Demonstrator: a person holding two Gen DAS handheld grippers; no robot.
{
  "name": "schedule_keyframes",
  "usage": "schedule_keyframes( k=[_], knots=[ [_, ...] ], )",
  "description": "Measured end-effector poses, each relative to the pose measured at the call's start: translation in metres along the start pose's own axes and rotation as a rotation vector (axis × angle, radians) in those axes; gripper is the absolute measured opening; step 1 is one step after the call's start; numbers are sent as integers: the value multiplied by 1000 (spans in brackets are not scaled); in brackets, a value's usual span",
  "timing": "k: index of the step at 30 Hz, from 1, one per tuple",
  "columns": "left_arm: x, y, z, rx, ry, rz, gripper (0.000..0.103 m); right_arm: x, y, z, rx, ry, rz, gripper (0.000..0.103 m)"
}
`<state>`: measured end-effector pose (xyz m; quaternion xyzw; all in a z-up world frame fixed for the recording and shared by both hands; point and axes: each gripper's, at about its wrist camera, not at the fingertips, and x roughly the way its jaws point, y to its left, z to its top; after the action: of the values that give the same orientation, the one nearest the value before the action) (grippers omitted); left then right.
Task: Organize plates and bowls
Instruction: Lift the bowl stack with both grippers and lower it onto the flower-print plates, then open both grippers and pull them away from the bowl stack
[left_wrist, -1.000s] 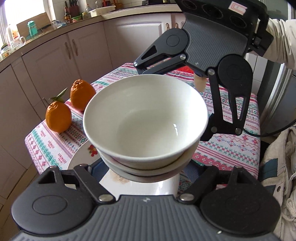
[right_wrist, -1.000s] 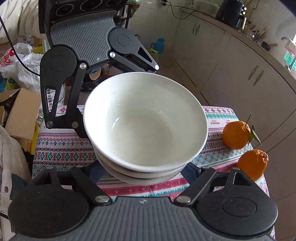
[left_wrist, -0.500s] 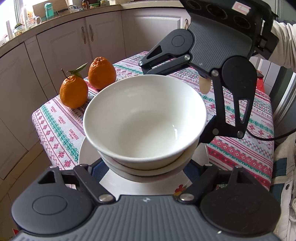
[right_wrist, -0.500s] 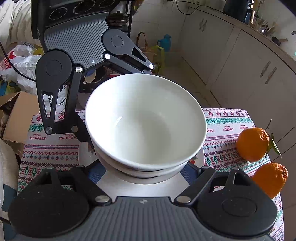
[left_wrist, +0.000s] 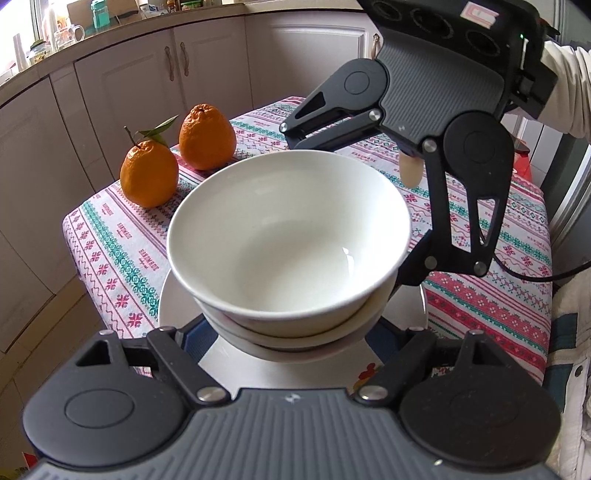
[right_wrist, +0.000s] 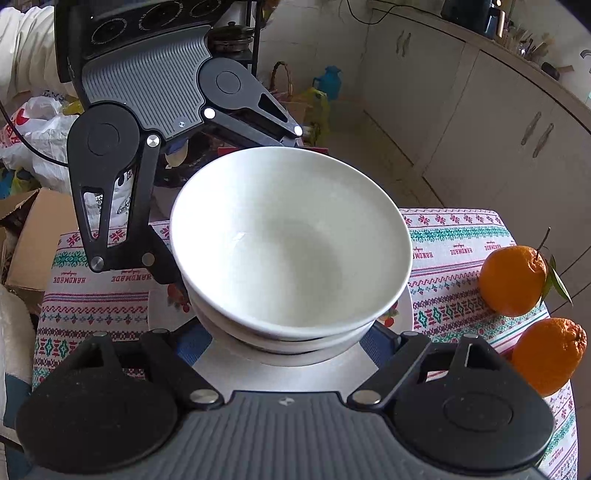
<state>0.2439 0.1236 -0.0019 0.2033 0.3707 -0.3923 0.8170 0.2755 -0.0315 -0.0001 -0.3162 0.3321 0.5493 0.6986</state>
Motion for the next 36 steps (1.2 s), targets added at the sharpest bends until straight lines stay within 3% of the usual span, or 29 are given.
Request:
schedule_keyframes(
  k=[14,21,24,30,36],
  knots=[
    [2,0,-1,5,-8,2,86,2,-7,-5,34,-9,20,89],
    [-5,-7,-6,-25,-53,60,96,-7,-1,-9,64,-37,-4,97],
    [-16,-15,-11,-66,-86,118,97,-18,7,-14,86,-48,-34,99],
    [-38,-49,-24,-148,-144,311,102,-46,39,-31,194,-57,-246,103],
    [-55,-104,-27,-343,-210,569,102,-70,69,-51,550,-61,-551,103]
  ],
)
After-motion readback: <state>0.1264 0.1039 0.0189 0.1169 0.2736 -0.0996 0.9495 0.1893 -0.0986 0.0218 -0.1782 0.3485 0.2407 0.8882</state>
